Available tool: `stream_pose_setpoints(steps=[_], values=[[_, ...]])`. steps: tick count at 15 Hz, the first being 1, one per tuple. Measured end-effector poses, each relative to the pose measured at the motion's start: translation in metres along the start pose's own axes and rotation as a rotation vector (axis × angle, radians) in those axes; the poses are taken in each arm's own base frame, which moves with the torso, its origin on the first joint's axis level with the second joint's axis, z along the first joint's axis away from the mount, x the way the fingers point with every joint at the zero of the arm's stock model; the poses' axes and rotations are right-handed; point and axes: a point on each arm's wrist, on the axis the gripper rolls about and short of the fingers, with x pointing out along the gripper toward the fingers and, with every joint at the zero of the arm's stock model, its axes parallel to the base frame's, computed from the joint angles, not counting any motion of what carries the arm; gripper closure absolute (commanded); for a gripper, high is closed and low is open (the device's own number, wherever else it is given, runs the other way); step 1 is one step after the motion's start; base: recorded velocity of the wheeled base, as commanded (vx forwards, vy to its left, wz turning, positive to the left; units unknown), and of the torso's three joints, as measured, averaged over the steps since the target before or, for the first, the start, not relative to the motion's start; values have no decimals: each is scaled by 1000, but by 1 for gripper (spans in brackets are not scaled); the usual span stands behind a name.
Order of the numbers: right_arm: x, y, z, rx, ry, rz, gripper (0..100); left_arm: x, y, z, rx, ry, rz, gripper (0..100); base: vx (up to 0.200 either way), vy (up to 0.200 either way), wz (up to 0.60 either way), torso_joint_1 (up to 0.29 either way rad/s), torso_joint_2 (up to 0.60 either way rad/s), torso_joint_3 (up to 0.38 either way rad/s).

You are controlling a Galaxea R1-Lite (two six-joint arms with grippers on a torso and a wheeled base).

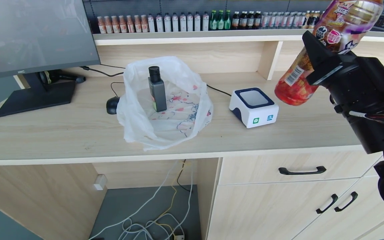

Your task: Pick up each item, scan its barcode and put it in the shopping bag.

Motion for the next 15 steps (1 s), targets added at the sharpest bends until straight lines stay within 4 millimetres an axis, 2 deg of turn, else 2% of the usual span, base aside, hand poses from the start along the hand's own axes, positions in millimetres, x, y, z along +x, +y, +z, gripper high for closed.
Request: stream_pose_setpoints(steps=[4,9,15], values=[[-1,6,0,13,6,19,100,0,0,0,0,0,0,0,0,200,0,8,4,5],[-1,15,-5,24,53,46,100,0,0,0,3,-1,0,0,0,0,0,0,0,0],[25,43,-6,58,103,106,100,0,0,0,3,0,0,0,0,0,0,0,0,0]])
